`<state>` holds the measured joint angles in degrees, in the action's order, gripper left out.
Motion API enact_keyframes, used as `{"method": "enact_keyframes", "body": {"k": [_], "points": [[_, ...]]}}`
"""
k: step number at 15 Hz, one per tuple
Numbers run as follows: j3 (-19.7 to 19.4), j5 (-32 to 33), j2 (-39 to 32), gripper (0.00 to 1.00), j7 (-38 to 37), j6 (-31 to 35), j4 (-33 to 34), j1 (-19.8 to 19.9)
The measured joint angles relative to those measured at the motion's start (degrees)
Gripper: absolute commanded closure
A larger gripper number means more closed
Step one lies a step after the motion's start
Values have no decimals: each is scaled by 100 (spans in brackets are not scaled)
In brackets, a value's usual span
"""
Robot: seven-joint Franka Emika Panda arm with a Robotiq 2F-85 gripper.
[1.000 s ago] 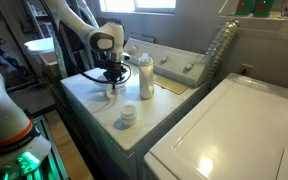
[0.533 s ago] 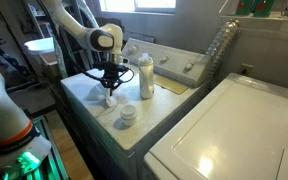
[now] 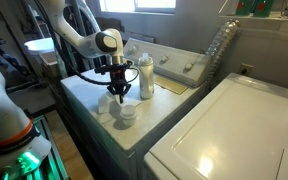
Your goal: Use the paper towel to wipe the top of the left washing machine
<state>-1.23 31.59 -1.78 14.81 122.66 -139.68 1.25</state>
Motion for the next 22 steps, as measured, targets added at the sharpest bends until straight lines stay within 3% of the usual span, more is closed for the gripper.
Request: {"method": "enact_keyframes", "body": {"k": [8, 11, 14, 16, 22], "points": [[-2, -131, -98, 100, -2214, 1213, 124, -27], [37, -853, -109, 100, -2221, 1762, 117, -40], [118, -2063, -79, 99, -1477, 1846, 116, -44], [145, -2735, -35, 74, -861, 1708, 118, -44], [83, -2800, 170, 28, -776, 1508, 123, -25]]}}
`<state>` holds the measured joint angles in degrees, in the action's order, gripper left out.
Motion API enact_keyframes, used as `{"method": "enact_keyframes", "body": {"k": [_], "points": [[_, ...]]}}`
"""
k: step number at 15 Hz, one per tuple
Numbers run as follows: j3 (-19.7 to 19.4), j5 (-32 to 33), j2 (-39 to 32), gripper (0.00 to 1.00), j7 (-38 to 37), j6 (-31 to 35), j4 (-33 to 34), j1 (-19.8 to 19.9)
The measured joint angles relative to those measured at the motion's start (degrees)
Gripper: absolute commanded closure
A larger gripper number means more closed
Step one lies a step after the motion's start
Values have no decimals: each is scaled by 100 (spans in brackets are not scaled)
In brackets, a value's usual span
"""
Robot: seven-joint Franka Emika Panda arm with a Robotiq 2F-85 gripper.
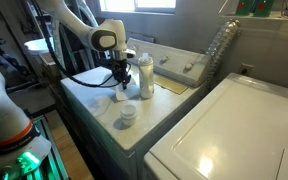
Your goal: Use the paper towel to wipe the top of the left washing machine
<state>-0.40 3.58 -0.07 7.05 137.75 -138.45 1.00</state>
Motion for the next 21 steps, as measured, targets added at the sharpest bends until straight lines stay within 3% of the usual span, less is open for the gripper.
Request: {"method": "enact_keyframes", "body": {"k": [4, 10, 21], "points": [[-17, 47, 598, 0, 3, 4, 1, 1], [-18, -12, 1328, 0, 287, -442, 23, -8], [-20, -14, 1334, 0, 320, -462, 21, -8]]}}
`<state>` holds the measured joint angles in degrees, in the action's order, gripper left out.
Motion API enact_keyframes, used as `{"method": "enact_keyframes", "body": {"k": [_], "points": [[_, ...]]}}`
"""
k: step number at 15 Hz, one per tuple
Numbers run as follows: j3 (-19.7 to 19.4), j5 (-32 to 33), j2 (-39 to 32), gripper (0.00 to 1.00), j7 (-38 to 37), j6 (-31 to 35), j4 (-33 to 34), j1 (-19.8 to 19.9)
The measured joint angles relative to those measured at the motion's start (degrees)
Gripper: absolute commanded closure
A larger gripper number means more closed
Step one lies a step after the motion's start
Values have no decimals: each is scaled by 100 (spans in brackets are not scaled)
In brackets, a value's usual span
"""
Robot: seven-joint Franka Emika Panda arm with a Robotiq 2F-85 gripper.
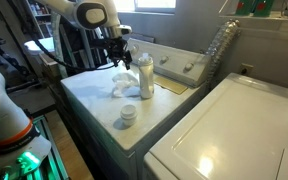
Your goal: Use the paper towel to wipe the top of the left washing machine
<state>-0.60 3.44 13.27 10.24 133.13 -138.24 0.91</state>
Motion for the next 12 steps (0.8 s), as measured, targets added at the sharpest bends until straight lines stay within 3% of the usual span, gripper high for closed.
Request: {"method": "enact_keyframes", "body": {"k": [6, 12], "points": [[9, 12, 14, 0, 0, 1, 47, -5], [-2, -243, 460, 0, 116, -263, 291, -129]]}}
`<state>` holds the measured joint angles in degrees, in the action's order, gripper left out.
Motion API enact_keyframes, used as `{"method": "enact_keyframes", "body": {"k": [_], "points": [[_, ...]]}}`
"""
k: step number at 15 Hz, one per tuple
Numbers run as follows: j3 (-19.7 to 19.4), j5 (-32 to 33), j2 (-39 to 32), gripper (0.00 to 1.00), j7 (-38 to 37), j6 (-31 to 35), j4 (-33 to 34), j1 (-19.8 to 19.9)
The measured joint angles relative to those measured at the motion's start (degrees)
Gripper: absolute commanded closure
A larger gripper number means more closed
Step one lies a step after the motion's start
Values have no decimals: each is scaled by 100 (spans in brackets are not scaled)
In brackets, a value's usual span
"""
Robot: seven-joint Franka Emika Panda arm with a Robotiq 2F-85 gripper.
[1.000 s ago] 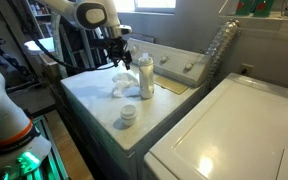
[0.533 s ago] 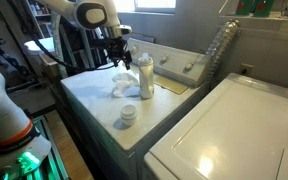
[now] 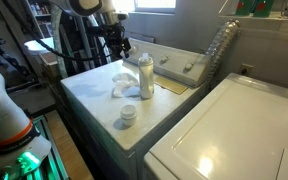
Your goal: Use the paper towel to wipe the top of the left washing machine
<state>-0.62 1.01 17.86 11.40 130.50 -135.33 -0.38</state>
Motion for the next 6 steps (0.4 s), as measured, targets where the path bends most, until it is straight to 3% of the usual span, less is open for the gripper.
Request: {"method": "enact_keyframes", "body": {"k": [6], "points": [[-119, -470, 205, 0, 365, -375, 150, -147]]}}
